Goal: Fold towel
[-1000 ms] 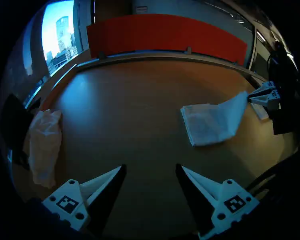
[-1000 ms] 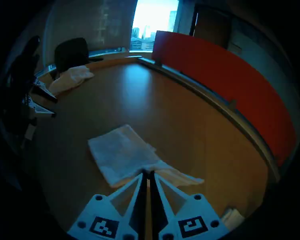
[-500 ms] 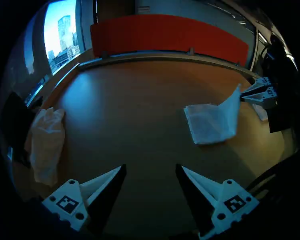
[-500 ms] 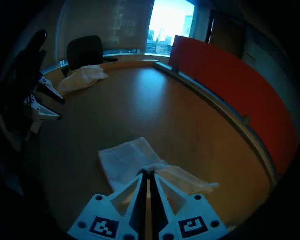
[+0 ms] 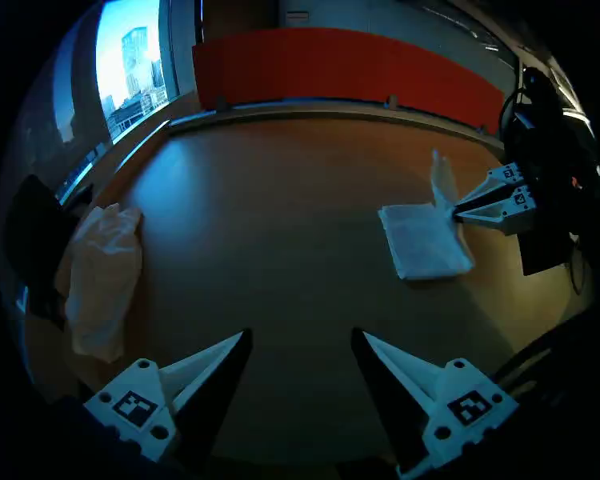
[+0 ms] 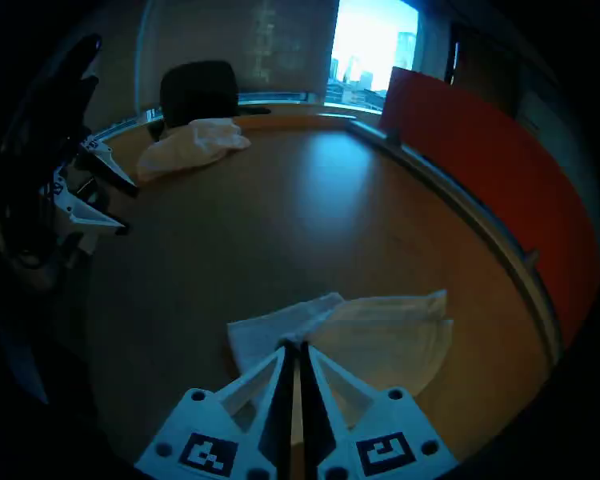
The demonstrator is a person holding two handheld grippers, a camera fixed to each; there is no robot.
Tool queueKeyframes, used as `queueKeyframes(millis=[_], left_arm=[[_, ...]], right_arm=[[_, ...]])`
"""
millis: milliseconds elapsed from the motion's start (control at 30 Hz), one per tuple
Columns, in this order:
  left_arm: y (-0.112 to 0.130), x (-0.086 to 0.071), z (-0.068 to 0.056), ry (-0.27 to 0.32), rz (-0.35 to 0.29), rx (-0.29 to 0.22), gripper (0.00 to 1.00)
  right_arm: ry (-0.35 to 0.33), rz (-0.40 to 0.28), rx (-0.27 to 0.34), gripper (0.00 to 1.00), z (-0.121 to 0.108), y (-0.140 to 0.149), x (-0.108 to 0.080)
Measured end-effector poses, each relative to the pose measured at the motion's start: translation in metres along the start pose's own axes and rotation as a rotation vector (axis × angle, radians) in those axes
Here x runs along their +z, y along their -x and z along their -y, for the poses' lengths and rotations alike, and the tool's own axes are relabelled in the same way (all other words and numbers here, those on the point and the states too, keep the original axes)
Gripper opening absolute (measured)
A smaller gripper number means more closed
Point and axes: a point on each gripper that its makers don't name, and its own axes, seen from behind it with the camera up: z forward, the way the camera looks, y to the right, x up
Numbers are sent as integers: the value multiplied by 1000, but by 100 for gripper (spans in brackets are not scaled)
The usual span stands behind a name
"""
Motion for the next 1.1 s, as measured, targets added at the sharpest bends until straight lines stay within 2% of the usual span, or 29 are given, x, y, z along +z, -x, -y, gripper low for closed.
queueKeyframes(millis=[233,600,833,1000,1100], left_arm=[[4,-3,7,-10,1,-13,91],[3,-3,6,-10,0,-11,91],[4,-4,5,-9,-1,-9,91],[4,-5,5,-11,-1,-10,91],[4,-6,6,-12,-2,-14,91]], right_arm=[[-8,14,0,5,4,4,7],[1,-9,-5,4,6,-6,-1],[-11,-10,5,5,11,-4,3],[-21,-13,1,10,15,-4,5],[-25,-15,-1,19,17,-4,6]])
